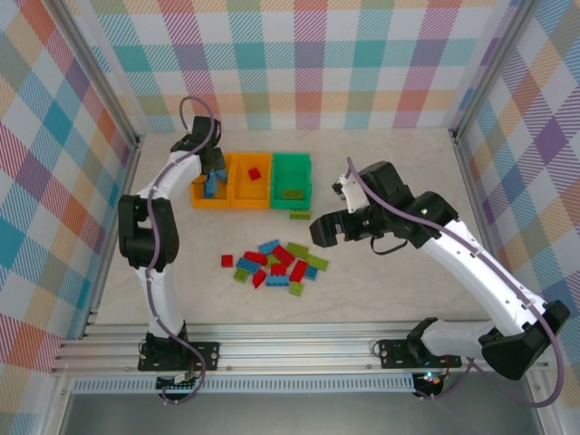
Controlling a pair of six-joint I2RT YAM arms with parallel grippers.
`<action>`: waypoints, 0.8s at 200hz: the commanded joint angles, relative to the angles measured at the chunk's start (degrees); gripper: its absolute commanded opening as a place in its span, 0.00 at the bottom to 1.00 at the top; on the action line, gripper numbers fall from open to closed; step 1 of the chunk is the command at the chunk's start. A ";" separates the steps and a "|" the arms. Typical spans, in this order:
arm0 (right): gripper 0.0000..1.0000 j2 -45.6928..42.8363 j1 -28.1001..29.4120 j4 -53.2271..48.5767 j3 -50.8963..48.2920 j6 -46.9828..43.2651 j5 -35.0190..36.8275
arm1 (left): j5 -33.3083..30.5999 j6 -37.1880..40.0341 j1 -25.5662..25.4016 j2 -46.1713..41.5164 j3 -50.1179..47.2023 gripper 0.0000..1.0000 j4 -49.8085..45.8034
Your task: Sort the legos into containers by color
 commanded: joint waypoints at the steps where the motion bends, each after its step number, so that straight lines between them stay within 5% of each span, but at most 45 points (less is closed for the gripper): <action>1: 1.00 -0.73 0.26 0.95 -0.87 0.81 2.01 | 2.56 0.72 0.28 -3.99 2.13 0.62 -0.61; 51: 1.00 5.19 0.21 3.13 -1.82 3.83 15.13 | 11.42 -5.72 -2.35 -23.56 -12.55 0.62 -0.32; 91: 1.00 17.96 0.15 12.98 -1.05 14.81 19.95 | 9.87 -1.88 -17.82 -38.94 -28.35 0.63 1.78; 117: 1.00 26.43 0.78 21.99 -1.60 18.03 21.22 | 7.21 -0.80 -21.49 -47.59 -36.61 0.64 0.23; 142: 1.00 33.63 0.83 26.31 0.66 17.72 21.74 | 8.62 4.76 -21.52 -57.49 -41.71 0.77 -4.69; 160: 1.00 38.61 0.83 27.59 2.42 18.25 21.44 | 12.96 10.93 -21.52 -61.92 -42.05 0.94 -10.98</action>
